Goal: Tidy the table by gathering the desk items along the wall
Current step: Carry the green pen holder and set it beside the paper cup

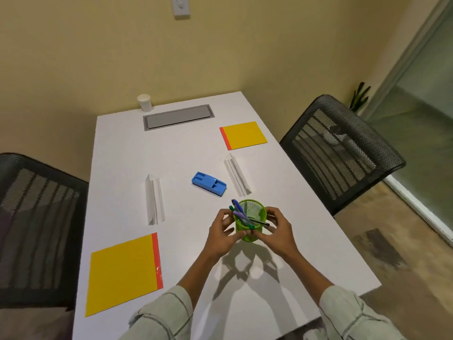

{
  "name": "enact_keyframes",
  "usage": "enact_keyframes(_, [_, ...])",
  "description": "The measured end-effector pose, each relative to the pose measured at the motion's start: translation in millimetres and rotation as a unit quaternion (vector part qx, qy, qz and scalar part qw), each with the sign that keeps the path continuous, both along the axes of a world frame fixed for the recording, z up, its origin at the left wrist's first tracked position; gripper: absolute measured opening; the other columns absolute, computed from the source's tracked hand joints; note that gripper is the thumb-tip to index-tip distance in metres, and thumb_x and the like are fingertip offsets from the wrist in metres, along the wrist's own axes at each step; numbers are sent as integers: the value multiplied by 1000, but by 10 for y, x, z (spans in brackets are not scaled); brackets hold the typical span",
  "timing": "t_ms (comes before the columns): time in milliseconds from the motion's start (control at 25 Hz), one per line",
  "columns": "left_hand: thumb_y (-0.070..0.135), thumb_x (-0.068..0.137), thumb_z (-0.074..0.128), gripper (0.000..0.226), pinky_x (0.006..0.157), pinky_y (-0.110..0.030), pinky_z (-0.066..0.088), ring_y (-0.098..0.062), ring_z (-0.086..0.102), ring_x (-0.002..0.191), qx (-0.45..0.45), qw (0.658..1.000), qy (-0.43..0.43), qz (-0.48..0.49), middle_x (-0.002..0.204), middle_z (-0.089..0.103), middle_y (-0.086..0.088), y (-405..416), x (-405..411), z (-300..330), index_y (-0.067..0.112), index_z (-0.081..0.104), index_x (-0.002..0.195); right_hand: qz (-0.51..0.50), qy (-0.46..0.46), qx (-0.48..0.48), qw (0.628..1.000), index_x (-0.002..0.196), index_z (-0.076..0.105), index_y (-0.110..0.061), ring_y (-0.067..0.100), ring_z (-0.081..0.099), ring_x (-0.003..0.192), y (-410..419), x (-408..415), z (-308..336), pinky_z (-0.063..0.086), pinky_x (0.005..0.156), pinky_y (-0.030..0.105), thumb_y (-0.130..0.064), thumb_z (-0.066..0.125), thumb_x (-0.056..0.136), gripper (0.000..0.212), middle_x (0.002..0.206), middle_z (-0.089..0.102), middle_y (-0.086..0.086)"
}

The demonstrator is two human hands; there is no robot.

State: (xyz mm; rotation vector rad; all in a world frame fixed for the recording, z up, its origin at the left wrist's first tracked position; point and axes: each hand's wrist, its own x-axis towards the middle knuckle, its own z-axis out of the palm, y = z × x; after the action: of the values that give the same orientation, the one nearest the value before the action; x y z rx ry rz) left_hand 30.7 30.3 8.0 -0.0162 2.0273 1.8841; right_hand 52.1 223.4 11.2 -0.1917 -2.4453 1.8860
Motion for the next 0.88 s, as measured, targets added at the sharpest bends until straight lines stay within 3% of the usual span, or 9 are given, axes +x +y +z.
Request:
enact_keyframes(240, [28, 63, 91, 72, 91, -23, 55, -9, 64, 116, 3, 994, 86, -62, 122, 68, 9, 130, 309, 138, 29, 58, 127, -89, 29, -11, 996, 110, 56, -38, 7, 63, 109, 29, 669, 139, 56, 83, 17, -25, 94, 58, 65, 108, 64, -21])
enact_keyframes(480, [28, 65, 89, 70, 93, -30, 56, -11, 64, 115, 9, 981, 132, -146, 121, 69, 8, 543, 640, 307, 23, 60, 129, -177, 60, -11, 982, 110, 56, -37, 10, 63, 109, 274, 1298, 251, 56, 83, 19, -33, 93, 57, 64, 109, 65, -16])
enact_keyframes(720, [21, 65, 90, 67, 91, -35, 58, -11, 65, 113, 1, 969, 156, -193, 117, 71, 6, 1103, 936, 467, 19, 62, 126, -225, 61, -15, 972, 113, 57, -31, 0, 63, 107, 745, 1762, 406, 54, 80, 15, -24, 96, 57, 69, 111, 65, -15])
enact_keyframes(880, [18, 64, 91, 66, 89, -38, 59, -12, 66, 111, 0, 963, 164, -215, 115, 71, 3, 1639, 1211, 506, 17, 63, 124, -247, 67, -28, 966, 117, 58, -25, 6, 64, 109, 1212, 2127, 443, 56, 85, 22, -23, 97, 55, 73, 114, 67, -8])
